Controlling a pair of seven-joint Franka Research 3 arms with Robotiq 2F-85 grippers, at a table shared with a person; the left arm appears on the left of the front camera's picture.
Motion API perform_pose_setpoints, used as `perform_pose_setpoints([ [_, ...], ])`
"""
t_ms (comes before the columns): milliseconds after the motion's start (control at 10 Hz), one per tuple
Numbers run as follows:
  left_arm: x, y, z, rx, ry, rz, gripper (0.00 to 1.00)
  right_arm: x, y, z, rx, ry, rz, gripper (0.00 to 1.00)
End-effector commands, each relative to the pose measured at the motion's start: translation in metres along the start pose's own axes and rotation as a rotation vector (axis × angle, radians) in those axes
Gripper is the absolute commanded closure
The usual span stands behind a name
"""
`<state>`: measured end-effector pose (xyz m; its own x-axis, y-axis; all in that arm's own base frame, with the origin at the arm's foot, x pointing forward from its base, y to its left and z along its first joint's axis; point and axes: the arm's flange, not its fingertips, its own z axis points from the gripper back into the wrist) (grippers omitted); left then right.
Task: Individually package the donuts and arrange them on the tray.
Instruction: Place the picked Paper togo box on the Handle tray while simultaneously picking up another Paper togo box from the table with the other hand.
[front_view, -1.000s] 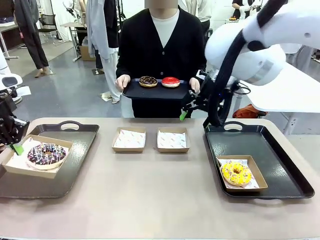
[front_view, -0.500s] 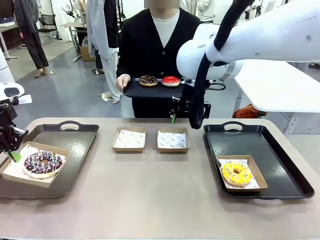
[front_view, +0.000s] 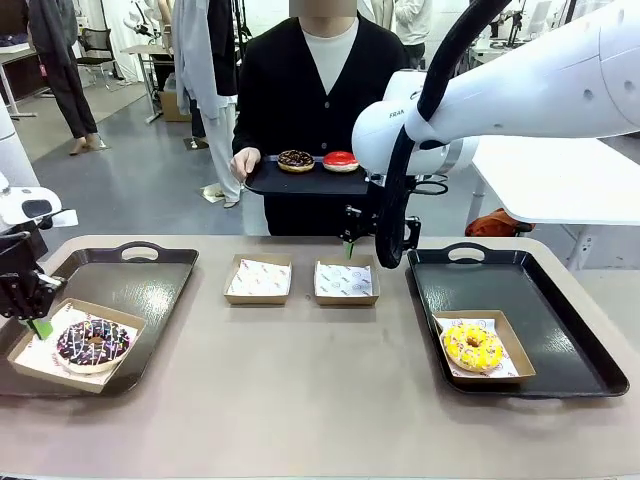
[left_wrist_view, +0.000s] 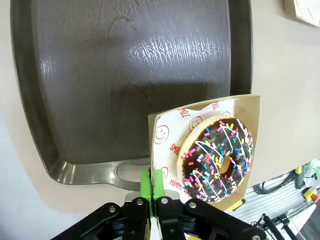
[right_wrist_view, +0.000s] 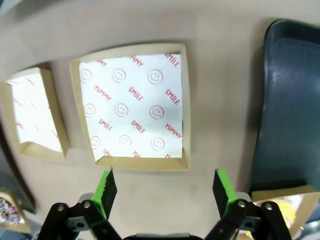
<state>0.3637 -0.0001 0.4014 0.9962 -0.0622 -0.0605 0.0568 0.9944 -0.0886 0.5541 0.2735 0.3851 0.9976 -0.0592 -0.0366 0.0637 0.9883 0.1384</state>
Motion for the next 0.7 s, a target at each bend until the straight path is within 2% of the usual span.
perform_pose_setpoints([
  [0,0.001,0.001,-0.007,0.006,-0.008,-0.023,0.99,-0.004,-0.008,-0.016,0.015,-0.051,0.012,0.0],
  [200,0.002,-0.001,-0.007,-0.002,-0.009,-0.001,0.99,-0.006,-0.011,-0.022,0.009,-0.079,0.02,0.0],
  [300,0.002,0.0,-0.004,0.0,0.005,-0.001,0.99,0.0,-0.005,-0.011,0.01,-0.027,-0.002,0.0],
  [600,0.002,0.0,-0.004,0.0,0.005,-0.001,0.99,0.0,-0.005,-0.011,0.01,-0.027,-0.002,0.0],
])
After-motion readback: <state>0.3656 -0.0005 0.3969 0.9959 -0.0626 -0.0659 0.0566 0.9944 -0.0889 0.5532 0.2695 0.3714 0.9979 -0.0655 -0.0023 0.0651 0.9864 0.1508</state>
